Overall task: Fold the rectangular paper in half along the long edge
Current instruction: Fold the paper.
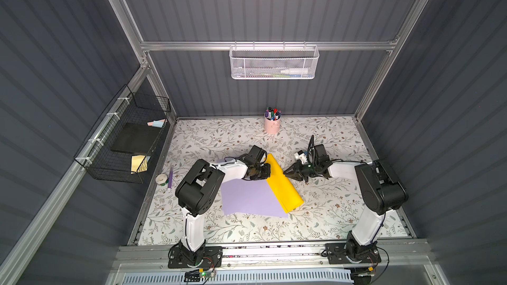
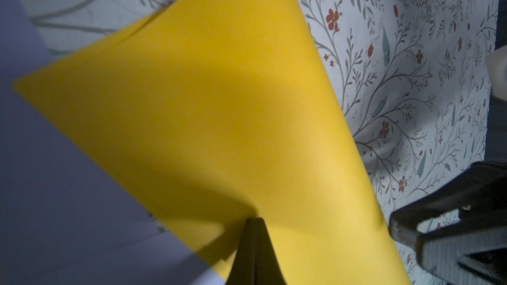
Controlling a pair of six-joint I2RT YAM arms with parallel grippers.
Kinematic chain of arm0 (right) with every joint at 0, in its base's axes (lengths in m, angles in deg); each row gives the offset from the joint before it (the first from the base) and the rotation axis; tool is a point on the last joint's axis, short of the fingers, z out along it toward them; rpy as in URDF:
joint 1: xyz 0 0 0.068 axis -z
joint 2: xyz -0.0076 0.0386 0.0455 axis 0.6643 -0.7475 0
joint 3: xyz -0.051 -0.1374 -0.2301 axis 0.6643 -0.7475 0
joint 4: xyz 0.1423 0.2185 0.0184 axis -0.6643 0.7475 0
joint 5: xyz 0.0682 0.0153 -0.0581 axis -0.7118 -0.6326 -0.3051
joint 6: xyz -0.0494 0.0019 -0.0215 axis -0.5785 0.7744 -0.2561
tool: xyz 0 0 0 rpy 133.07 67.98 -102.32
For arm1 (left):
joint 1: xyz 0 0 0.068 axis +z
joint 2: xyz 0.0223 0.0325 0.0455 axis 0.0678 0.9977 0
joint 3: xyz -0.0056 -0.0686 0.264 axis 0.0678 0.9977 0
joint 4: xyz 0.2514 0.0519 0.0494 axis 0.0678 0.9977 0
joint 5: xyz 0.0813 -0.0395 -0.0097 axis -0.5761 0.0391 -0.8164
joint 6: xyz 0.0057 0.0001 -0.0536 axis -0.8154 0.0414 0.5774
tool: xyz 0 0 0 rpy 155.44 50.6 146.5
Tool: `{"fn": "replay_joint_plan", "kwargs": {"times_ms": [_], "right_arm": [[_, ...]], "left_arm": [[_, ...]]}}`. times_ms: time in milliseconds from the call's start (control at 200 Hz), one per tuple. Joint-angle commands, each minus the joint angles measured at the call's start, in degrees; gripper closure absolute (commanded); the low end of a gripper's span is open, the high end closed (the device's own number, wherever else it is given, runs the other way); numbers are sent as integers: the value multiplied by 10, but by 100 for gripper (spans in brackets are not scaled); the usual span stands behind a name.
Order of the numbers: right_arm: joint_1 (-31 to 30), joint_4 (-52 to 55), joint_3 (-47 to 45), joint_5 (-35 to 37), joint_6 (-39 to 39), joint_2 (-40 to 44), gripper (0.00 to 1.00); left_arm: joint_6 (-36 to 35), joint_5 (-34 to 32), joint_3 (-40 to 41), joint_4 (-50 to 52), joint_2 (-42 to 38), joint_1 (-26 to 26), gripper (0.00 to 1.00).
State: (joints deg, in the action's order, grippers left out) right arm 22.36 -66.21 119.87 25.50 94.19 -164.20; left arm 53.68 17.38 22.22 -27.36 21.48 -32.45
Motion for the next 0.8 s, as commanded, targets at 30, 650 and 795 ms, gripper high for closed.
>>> {"fn": "replay_joint_plan", "kwargs": {"times_ms": [30, 650, 795], "right_arm": [[-3, -19, 10, -12, 8, -9, 79], [4, -52, -6, -15, 25, -11, 81], [5, -65, -11, -18, 32, -24, 81]], "left_arm": [[-11, -3, 10, 25, 8, 0, 100], [-15, -7, 15, 29, -8, 0, 100], [-16, -8, 14, 29, -13, 0, 100]]}}
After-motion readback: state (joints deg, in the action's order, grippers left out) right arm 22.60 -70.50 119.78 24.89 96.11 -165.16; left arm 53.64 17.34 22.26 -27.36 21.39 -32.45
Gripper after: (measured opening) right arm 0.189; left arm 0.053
